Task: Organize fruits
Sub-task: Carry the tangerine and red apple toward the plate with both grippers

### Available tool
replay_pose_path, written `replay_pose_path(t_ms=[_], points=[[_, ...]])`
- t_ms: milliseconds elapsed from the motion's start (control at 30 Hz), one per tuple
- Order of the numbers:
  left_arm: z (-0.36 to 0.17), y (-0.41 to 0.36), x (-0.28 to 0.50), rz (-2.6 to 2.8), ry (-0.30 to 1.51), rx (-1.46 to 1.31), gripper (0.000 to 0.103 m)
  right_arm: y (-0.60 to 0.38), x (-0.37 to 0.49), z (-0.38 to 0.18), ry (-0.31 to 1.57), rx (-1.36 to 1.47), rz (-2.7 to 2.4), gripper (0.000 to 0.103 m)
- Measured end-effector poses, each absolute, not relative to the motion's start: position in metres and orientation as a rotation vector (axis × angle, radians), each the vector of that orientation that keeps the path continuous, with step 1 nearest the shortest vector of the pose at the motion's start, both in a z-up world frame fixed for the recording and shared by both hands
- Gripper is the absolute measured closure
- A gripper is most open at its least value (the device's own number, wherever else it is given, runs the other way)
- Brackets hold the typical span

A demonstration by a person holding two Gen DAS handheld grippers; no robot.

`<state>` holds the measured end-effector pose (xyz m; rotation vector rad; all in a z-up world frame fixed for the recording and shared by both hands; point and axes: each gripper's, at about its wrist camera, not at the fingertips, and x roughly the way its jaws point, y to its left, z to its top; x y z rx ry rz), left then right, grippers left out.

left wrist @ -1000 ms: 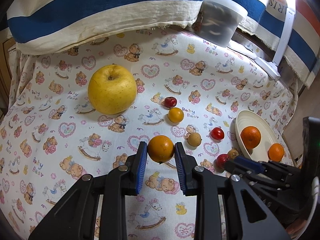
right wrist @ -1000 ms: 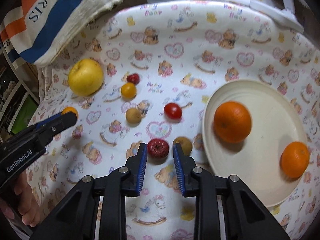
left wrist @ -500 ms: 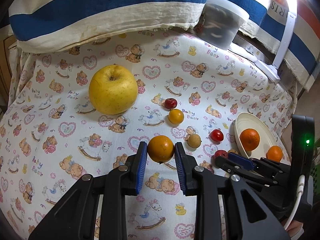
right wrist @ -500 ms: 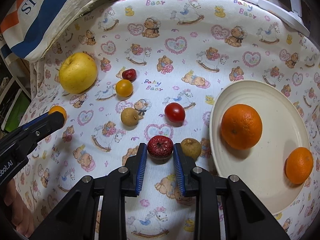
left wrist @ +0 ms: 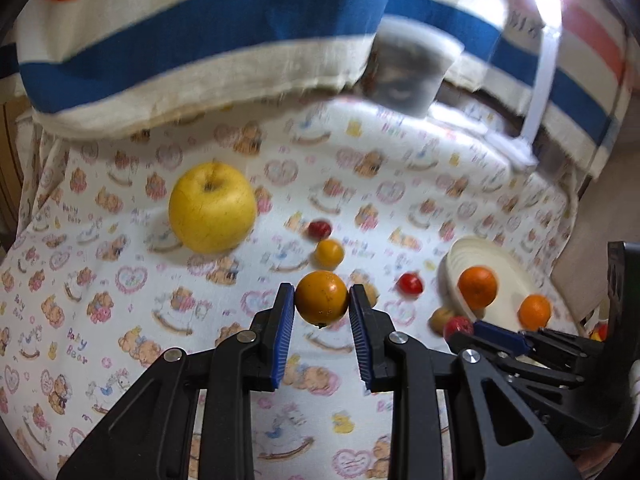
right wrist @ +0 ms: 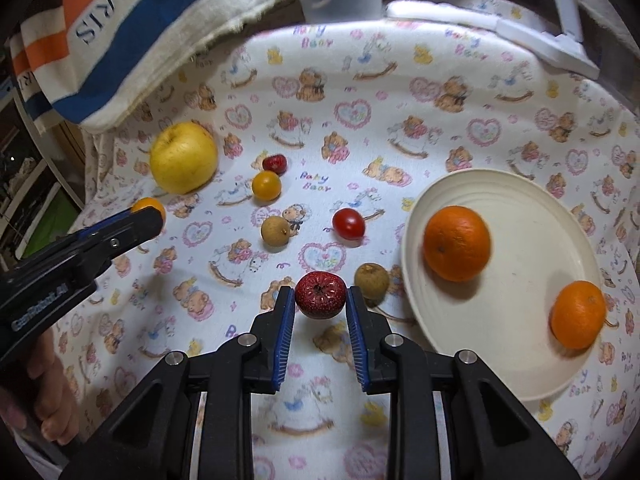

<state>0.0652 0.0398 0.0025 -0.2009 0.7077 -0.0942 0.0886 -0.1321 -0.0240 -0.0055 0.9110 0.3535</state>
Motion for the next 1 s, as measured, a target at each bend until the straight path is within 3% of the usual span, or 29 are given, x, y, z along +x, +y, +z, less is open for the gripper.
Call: replay_pose_path(t_ms=[367,1000], points=[[0.032,-0.004,0.027,-0.252,0.484,-0.094,0.076,-0.201,0.053,0.029,0.784,0.06,0.334,0.076],[-0.001,-0.135,0.082,-0.452,0.793,0.073,0.076,-0.284,0.076,-0.031,0.912,0.158,0.258,0.076]])
